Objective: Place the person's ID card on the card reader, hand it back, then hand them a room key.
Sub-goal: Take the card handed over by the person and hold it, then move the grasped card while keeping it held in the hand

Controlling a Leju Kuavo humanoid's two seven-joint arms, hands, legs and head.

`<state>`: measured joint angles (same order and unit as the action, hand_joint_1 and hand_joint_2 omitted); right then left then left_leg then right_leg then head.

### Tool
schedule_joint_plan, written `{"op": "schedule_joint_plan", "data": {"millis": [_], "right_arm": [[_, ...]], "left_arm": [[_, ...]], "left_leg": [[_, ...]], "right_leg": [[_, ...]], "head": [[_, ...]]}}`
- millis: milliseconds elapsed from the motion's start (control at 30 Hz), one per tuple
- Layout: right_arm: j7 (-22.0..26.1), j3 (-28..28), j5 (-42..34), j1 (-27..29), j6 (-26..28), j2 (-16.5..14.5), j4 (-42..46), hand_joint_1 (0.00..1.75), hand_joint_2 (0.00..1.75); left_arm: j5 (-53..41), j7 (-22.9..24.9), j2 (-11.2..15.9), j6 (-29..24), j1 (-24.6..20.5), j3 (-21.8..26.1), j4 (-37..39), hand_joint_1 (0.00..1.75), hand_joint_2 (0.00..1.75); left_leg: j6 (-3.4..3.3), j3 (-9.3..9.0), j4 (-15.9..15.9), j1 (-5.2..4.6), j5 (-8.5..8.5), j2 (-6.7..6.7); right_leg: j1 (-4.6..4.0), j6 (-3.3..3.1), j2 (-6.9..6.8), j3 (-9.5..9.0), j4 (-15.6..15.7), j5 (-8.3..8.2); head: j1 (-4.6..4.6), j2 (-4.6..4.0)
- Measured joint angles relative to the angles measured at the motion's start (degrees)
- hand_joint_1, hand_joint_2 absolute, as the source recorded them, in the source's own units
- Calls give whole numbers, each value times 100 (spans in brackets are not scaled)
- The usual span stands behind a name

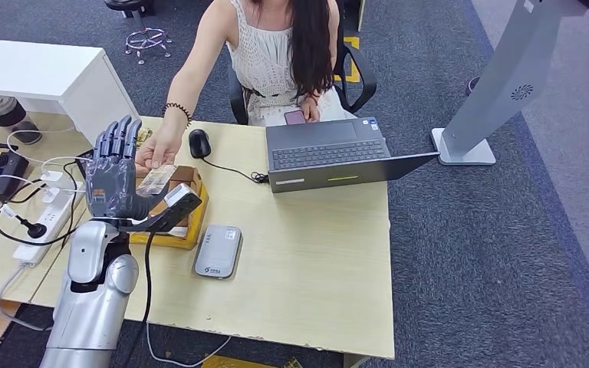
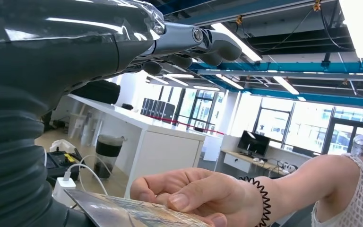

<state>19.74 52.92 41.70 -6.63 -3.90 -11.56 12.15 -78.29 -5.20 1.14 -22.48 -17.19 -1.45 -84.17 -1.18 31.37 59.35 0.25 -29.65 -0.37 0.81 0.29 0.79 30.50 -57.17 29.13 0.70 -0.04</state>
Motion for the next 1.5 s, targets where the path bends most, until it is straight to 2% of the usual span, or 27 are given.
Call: {"op": "schedule_joint_plan", "data": {"millis": [67,100,767,1100,1500], "right_arm": [[-8,-1,32,0,3,0,0,0,0],[-14,-2,43,0,4,0,0,0,0],[-69,-65,73,0,12,-15,0,0,0],[-78,-94,71,4,13,-34,0,0,0],[-84,-94,70,7,9,-37,0,0,0]], "left_arm": [[0,3,7,3,-5,-33,0,153,175],[2,4,8,5,-5,-48,0,175,175],[257,-5,51,173,-25,-101,2,175,175],[327,-4,-40,232,42,-302,2,175,175],[73,216,-170,897,322,-724,311,175,175]], "left_leg": [[0,0,0,0,0,0],[0,0,0,0,0,0],[0,1,0,0,0,0],[0,4,0,-1,0,0],[0,7,0,-1,0,0]], "right_leg": [[0,0,0,0,0,0],[0,0,0,0,0,0],[0,0,1,2,0,0],[1,0,1,3,0,0],[0,0,1,8,0,0]], "head": [[0,0],[0,0],[0,0],[0,0],[0,0]]}}
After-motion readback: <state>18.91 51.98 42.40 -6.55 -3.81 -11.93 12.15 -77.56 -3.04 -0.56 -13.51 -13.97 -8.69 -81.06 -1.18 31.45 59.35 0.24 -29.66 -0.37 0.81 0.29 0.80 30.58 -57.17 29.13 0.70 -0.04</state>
